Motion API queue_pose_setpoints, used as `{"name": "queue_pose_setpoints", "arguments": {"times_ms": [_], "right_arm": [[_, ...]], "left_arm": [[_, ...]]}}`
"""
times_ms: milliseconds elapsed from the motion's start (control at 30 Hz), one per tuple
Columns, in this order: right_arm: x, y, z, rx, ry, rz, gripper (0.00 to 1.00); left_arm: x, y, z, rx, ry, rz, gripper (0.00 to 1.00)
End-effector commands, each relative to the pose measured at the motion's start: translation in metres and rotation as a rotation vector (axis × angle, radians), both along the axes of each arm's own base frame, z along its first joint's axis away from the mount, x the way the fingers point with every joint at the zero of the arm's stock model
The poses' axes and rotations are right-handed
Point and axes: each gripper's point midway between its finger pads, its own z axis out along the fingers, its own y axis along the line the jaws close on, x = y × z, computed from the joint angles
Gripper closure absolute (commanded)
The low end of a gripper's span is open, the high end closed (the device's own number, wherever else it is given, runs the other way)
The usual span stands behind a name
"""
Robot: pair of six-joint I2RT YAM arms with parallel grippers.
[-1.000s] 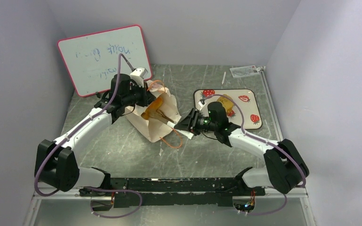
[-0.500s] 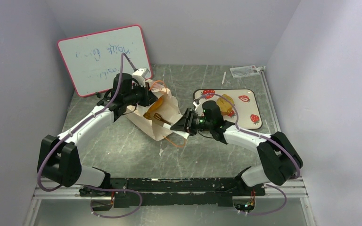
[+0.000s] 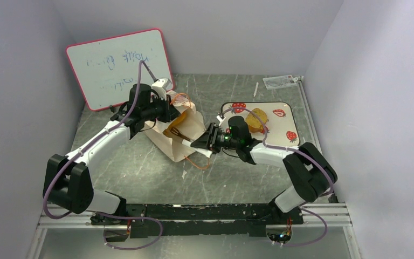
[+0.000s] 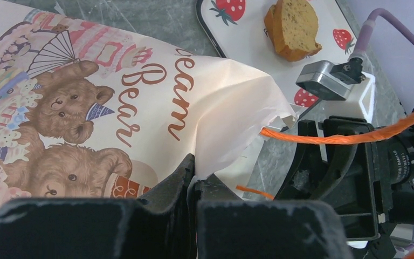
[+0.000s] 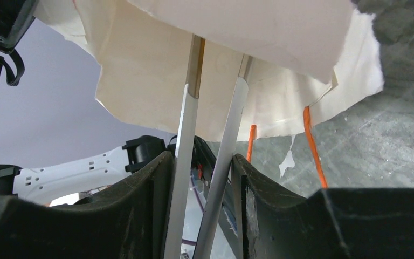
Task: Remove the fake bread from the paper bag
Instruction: Take out the fake bread from the paper bag.
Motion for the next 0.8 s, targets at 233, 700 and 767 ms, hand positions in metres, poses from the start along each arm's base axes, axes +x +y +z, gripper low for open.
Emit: {"name": "queue_pose_setpoints", "arguments": {"times_ms": [233,700,767], "right_arm": [[0.000,0.015,0.017,0.166,-0.026,0.035,0.75],[-0.023,-0.009,0.030,0.092,-0.012,0.007,0.91],[-0.029,-0.014,0.032,0.074,-0.009,0.002,0.92]], "left_arm": [[0.003,-0.010,0.021,-0.034,-0.038,-0.055,0.93],[0.019,0.018,0.032,-0.009,-0.084,0.220,0.93],[0.025,0.021,0.035,-0.012,-0.076,0.298,0.93]]}}
